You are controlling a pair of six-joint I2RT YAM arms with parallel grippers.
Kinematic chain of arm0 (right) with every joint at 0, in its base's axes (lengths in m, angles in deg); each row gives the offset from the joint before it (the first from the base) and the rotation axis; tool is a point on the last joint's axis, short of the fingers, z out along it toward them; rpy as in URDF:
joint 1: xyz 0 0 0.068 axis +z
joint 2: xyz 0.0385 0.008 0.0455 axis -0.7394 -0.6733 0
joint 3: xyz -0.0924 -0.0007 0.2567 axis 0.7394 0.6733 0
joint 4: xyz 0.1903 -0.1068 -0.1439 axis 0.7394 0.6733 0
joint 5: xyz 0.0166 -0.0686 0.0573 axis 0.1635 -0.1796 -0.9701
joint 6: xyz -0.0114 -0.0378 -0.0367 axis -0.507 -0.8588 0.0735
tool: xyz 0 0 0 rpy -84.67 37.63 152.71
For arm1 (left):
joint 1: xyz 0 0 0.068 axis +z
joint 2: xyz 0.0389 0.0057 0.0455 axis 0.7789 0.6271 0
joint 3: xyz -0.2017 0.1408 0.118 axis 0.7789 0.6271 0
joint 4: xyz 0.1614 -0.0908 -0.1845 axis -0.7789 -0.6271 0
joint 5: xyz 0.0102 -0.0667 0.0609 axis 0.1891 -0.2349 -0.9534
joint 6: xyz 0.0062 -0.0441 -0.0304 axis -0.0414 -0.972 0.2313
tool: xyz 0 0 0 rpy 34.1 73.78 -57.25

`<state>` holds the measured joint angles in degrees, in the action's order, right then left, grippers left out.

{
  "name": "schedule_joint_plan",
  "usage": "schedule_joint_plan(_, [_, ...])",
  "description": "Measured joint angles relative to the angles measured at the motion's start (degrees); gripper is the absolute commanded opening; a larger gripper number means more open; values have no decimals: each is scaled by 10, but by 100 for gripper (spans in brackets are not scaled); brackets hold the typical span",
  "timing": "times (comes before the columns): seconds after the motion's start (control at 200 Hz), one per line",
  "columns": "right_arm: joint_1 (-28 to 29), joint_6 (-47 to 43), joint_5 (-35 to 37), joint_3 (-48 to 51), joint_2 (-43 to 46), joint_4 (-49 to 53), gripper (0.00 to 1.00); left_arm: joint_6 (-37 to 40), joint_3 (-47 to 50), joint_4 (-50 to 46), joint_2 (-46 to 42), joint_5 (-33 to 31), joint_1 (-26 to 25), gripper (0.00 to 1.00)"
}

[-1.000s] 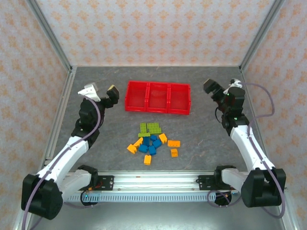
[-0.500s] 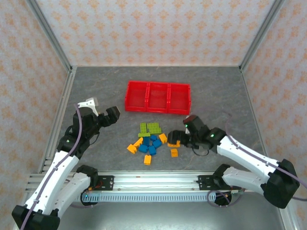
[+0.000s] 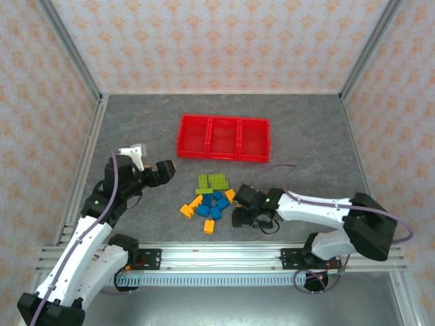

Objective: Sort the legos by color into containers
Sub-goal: Pick up the lego from the bottom-center of the table.

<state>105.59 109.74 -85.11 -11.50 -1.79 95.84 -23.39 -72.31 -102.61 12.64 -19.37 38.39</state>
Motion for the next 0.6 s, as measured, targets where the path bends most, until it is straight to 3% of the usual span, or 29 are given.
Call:
schedule_joint_plan(0.075, [6,-4,14,-25,-33,1,76,2,1,0,-14,3,0,99])
schedule_joint_plan(0.3, [9,-16,50,-64,-81,13,51,2,4,0,-64,5,0,99])
schedule_joint_plan(0.601, [12,-28,74,-80,-94,44,29,1,8,1,-98,5,0,99])
